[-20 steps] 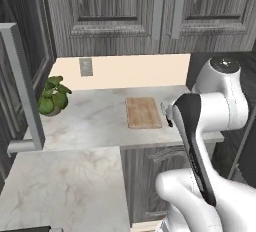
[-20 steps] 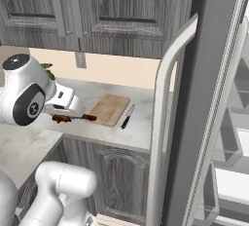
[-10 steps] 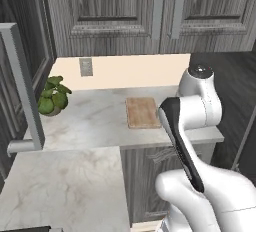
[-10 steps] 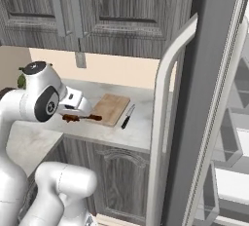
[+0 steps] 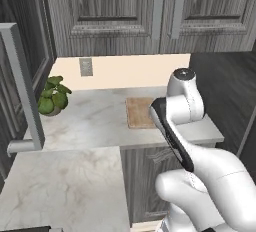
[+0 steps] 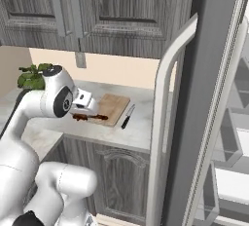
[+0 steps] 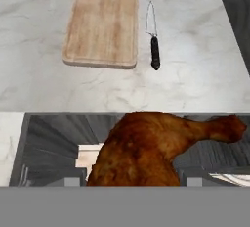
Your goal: Retrieve the chicken drumstick from the fridge and place it on the cutting board.
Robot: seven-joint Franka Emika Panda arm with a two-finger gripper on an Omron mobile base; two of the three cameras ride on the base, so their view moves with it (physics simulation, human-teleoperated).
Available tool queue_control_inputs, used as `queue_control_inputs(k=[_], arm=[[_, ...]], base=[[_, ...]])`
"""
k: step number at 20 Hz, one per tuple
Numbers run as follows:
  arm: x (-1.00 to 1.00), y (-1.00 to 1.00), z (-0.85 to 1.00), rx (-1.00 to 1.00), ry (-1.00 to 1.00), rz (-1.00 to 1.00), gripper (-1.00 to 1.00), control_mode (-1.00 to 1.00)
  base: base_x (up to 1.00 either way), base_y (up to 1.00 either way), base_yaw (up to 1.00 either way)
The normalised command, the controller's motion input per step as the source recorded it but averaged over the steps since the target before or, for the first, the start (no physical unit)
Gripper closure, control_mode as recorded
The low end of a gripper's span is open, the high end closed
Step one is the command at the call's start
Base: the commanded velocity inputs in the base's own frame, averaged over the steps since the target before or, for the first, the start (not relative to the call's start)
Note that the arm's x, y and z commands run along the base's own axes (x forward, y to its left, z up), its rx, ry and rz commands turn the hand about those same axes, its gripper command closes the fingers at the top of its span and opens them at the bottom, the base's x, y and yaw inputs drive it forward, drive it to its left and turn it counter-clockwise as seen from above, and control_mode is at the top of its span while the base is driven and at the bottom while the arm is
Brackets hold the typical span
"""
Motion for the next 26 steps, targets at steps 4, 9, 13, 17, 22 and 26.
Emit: queue_control_inputs(k=[4, 9, 13, 17, 22, 26], arm=[[0.92, 0.0, -0.16, 0.0, 0.18, 0.0, 1.0, -1.0], [1.0, 0.0, -0.36, 0.0, 0.19, 0.0, 1.0, -1.0], [0.94, 0.0, -0.44, 0.0, 0.15, 0.0, 1.0, -1.0], [0.82, 0.0, -0.56, 0.0, 0.09, 0.0, 1.0, -1.0], [0.61, 0.0, -0.5, 0.0, -0.09, 0.0, 1.0, -1.0], [0.62, 0.0, -0.25, 0.0, -0.17, 0.0, 1.0, -1.0]], base=[[0.0, 0.0, 0.0], [0.0, 0.0, 0.0], [0.0, 0.0, 0.0], [0.0, 0.0, 0.0], [0.0, 0.0, 0.0], [0.0, 0.0, 0.0]])
